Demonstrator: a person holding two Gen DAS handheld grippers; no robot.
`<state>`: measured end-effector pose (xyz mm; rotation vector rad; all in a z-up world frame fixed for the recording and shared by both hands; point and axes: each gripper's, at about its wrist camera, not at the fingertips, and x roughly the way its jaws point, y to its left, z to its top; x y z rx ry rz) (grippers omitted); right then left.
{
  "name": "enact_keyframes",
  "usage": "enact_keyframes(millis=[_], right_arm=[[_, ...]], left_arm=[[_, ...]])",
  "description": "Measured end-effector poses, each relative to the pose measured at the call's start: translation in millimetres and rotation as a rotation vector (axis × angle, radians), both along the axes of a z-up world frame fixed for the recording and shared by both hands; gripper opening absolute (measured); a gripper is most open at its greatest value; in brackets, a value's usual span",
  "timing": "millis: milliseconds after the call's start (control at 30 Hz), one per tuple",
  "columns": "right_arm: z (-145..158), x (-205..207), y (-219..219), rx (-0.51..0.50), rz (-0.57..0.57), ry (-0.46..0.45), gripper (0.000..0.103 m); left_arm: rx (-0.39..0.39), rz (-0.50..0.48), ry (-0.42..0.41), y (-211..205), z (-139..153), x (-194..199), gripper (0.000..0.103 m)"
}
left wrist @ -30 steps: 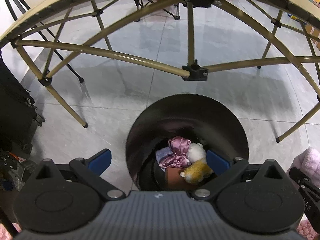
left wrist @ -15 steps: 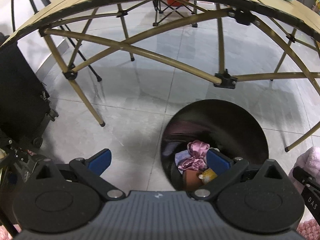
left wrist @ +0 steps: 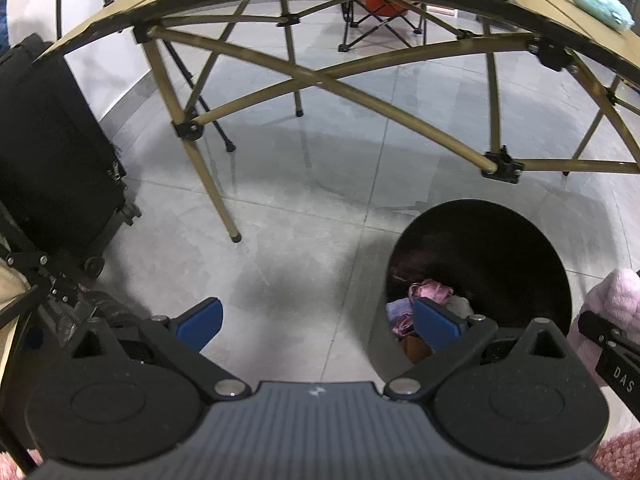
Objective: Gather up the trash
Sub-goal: 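Move the right gripper over the bin, lower the pink plush and open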
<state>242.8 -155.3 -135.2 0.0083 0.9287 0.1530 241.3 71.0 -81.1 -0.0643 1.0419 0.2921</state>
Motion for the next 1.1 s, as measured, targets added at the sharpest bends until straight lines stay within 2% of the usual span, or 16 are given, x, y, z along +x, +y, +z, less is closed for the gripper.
enact_keyframes(millis=[467,1100], right_arm=[[-9.9,15.6,46.6,-0.02,0.056,0.037,0.028],[-40.3,42.7,78.1,-0.034,0.071,0.125,0.028]], left_arm=[[-0.014,0.072,0.021,42.2,-8.4,-13.1,0.103],[-0.017,0.112,0.059,65.6,-20.7,-16.0,0.103]])
